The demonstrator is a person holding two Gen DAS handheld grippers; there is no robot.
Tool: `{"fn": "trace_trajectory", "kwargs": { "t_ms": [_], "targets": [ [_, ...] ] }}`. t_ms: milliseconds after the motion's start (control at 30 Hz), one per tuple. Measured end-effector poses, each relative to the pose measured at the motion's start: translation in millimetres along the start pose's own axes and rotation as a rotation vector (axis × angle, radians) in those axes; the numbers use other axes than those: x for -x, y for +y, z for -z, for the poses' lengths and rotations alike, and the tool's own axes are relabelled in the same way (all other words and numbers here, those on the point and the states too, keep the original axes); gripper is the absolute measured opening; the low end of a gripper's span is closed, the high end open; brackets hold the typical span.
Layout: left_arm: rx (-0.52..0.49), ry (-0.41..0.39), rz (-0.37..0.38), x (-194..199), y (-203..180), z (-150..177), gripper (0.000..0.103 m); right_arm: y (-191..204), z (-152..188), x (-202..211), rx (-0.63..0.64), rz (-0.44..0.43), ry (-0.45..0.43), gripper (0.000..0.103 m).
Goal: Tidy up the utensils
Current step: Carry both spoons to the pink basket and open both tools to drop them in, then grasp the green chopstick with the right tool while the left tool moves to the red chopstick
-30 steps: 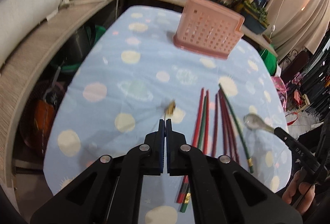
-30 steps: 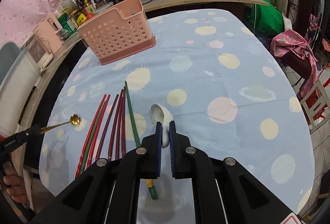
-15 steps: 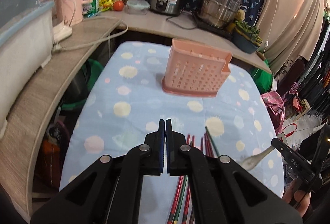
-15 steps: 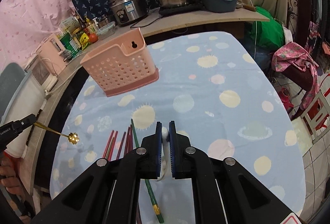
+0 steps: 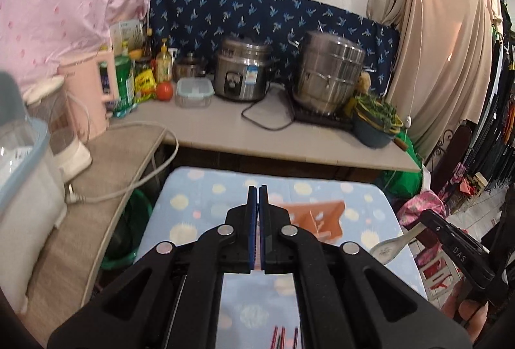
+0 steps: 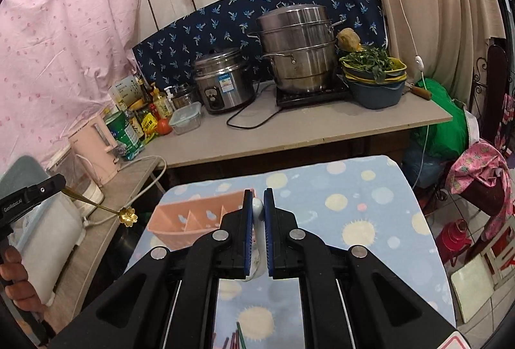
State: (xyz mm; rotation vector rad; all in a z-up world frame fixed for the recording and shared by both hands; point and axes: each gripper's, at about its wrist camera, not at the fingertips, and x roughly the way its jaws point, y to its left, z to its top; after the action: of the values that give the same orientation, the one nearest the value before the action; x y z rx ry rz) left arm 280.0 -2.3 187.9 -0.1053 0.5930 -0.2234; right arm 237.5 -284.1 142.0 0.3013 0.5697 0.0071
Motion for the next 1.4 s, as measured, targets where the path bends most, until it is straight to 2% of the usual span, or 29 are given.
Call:
{"fn": "trace_trajectory", "kwargs": {
  "t_ms": [133, 233, 500, 633, 767, 833, 900, 933, 1033, 1133, 1267, 1400],
  "targets": [
    [-0.002, 0.011, 0.0, -23, -4, -14, 0.001, 11, -22, -30, 0.004, -0.006, -0.01, 0.007],
    [0.001, 0.047, -0.005, -43, -3, -11, 0.001, 16, -29, -55, 0.002, -0.005, 0.006, 0.007],
    [0.008, 0.118, -0.028, -83, 6, 8, 0.001, 14, -10, -111, -0.023, -0.001, 0.114, 0.007],
    [0.024, 0.166, -0.027, -103, 13, 18, 0.001, 12, 2, -124, -0.022, 0.003, 0.15, 0.008],
    [0.026, 0.164, -0.048, -106, 16, 28, 0.004, 9, 6, -115, -0.026, 0.013, 0.128, 0.013],
    [0.041, 0.168, -0.045, -104, 18, 31, 0.015, 7, 7, -108, -0.033, 0.011, 0.119, 0.02],
    [0.047, 0.157, -0.055, -98, 19, 31, 0.034, 5, 8, -100, -0.032, 0.01, 0.111, 0.023],
    [0.046, 0.149, -0.059, -96, 20, 31, 0.036, 6, 9, -94, -0.028, 0.009, 0.105, 0.024],
    [0.038, 0.135, -0.069, -84, 20, 34, 0.037, 5, 13, -78, -0.023, 0.006, 0.094, 0.029],
    [0.045, 0.134, -0.074, -71, 22, 39, 0.037, 1, 20, -60, -0.032, -0.011, 0.092, 0.029],
    [0.052, 0.133, -0.077, -52, 24, 53, 0.047, -3, 36, -33, -0.031, -0.02, 0.095, 0.03],
    [0.064, 0.146, -0.076, -32, 28, 75, 0.048, -8, 61, -7, -0.023, -0.015, 0.109, 0.031]
  ]
}}
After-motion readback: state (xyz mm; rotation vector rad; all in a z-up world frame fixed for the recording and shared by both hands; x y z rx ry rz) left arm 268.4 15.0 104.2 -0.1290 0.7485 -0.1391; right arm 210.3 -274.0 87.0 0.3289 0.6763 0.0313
